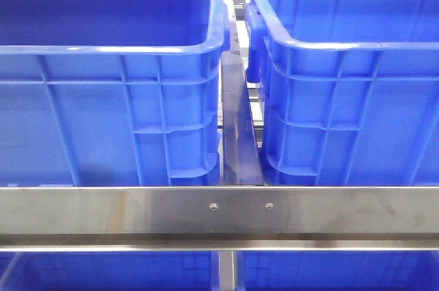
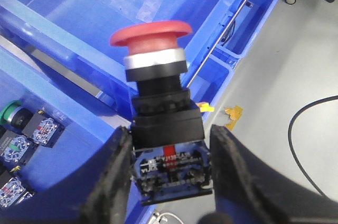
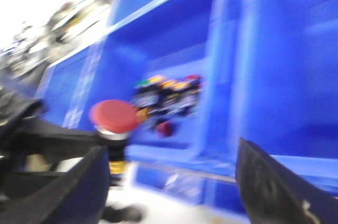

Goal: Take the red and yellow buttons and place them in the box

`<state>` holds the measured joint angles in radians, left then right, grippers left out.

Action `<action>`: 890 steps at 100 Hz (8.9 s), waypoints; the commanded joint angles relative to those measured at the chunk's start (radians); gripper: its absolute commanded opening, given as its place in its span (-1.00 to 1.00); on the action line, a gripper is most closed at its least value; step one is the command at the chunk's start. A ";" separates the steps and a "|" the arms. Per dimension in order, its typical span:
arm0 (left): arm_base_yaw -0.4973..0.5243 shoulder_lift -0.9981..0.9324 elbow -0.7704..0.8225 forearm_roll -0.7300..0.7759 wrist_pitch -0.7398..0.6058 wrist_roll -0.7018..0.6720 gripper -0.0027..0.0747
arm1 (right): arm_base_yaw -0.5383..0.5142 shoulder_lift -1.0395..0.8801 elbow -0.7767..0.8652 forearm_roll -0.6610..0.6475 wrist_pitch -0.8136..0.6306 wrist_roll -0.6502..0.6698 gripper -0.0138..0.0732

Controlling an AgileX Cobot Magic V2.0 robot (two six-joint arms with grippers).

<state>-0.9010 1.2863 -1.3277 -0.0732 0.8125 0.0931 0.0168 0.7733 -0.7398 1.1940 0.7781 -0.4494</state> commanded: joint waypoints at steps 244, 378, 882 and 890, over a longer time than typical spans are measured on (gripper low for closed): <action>0.459 -0.432 0.318 0.073 -0.197 -0.188 0.61 | 0.069 0.431 -0.213 0.347 -0.010 -0.454 -0.31; 0.652 -0.817 0.586 0.068 -0.253 -0.195 -0.98 | 0.069 0.962 -0.502 0.300 -0.877 -0.883 -0.31; 0.859 0.411 0.048 0.126 -0.327 -0.243 0.63 | 0.077 -0.223 0.222 0.301 -0.839 -0.935 -0.84; 0.859 0.430 0.048 0.126 -0.347 -0.242 0.62 | 0.077 -0.223 0.222 0.301 -0.839 -0.935 -0.84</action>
<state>-0.0434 1.7399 -1.2499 0.0596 0.5380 -0.1433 0.0982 0.5504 -0.4896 1.4993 -0.0623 -1.3786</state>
